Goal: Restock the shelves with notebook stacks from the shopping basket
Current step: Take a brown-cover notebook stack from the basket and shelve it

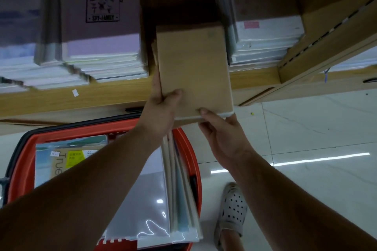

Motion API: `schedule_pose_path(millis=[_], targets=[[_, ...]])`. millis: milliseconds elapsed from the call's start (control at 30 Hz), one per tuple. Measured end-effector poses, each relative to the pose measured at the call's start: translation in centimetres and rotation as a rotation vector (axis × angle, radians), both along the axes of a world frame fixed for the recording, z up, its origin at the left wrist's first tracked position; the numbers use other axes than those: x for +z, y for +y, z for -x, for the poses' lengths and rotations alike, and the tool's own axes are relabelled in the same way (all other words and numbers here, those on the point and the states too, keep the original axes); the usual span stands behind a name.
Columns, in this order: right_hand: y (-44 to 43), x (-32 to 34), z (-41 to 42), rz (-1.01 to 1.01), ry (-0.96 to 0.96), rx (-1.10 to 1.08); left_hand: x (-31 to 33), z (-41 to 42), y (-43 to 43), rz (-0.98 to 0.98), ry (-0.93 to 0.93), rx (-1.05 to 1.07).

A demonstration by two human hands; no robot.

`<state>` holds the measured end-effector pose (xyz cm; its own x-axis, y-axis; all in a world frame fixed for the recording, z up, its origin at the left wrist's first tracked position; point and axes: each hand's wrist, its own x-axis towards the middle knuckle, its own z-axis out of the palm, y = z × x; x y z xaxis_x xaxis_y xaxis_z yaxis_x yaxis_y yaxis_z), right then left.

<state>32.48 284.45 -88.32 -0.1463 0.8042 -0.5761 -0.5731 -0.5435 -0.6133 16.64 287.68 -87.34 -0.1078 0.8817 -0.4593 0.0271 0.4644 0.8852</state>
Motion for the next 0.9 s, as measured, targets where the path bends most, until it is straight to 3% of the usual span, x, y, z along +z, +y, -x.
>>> schedule_pose_path(millis=[167,267,400,500,900], targets=[[5.4,0.3,2.1,0.114,-0.102,-0.176,0.7,0.3,5.3,0.015,0.086,-0.015],[7.2,1.0,2.9,0.216,-0.101,-0.284,0.8,-0.5,5.7,0.032,0.149,0.087],[7.9,1.6,3.4,0.247,-0.14,-0.105,0.7,-2.1,4.8,0.103,0.049,0.147],[8.7,1.7,3.1,0.236,-0.11,-0.097,0.9,-2.9,5.9,0.144,-0.025,0.25],[11.9,3.5,4.2,0.261,-0.052,-0.193,0.1,-1.0,9.3,0.045,0.145,0.118]])
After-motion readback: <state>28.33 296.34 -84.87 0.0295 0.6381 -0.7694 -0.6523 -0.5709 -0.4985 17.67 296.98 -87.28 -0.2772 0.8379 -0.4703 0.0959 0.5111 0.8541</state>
